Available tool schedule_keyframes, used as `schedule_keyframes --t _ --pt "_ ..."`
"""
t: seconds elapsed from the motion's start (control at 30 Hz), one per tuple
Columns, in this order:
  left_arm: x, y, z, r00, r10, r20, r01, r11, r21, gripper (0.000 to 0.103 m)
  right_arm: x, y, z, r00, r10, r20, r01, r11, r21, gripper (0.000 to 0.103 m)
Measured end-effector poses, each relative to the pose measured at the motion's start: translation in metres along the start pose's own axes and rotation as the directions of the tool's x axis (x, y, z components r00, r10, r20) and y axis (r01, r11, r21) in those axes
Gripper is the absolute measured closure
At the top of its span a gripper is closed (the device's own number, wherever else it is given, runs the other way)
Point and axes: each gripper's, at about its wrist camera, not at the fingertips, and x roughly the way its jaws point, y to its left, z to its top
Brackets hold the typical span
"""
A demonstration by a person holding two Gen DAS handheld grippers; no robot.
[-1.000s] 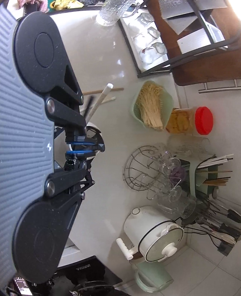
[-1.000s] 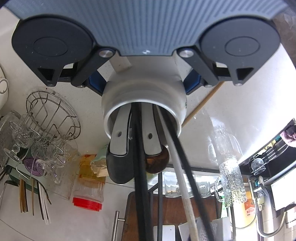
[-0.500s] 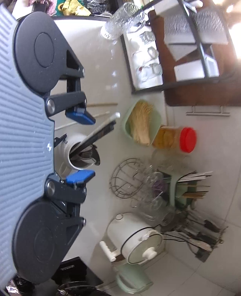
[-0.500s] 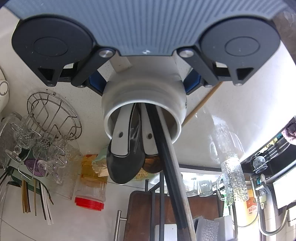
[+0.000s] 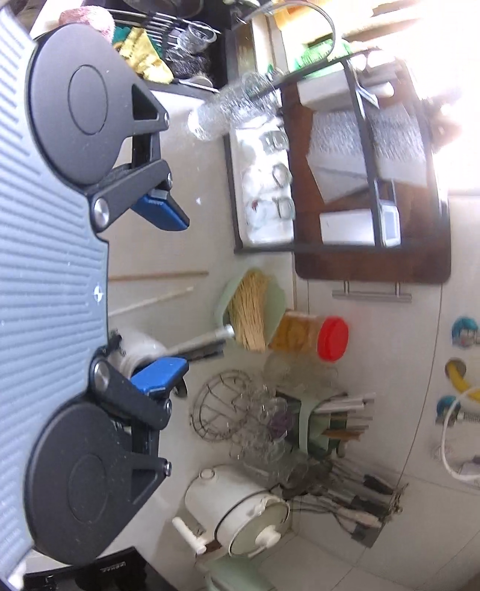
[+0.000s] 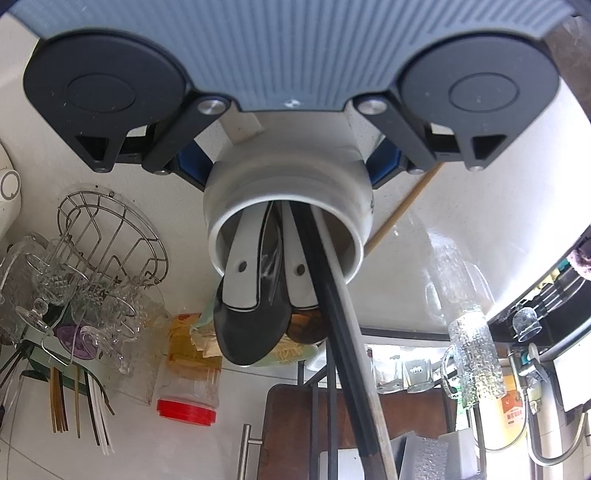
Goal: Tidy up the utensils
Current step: 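Withdraw the left tool and move it over the wooden chopstick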
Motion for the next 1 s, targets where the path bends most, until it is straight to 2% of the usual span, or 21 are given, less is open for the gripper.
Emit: schedule_keyframes --t 0.33,0.53,0.67,1.0 --pt "0.025 0.042 -0.032 0.997 0.058 -0.04 -0.061 0.996 -0.063 0.02 0.001 0.0 0.002 1.0 -0.003 -0.015 0.003 1.0 0.003 0.012" --pt "0.044 0.057 -0.056 0.995 0.066 -0.08 -0.074 0.991 -0.108 0.02 0.001 0.0 0.001 1.0 -0.001 -0.01 0.001 1.0 0.002 0.012" --pt "0.063 0.063 -0.07 0.993 0.047 -0.108 -0.063 0.987 -0.151 0.02 0.001 -0.001 0.0 1.0 0.003 -0.008 -0.003 1.0 0.002 0.012" --pt "0.13 0.057 -0.088 0.989 0.025 -0.147 -0.038 0.996 -0.087 0.019 0.001 -0.003 0.001 1.0 0.015 -0.013 -0.015 1.0 -0.005 0.012"
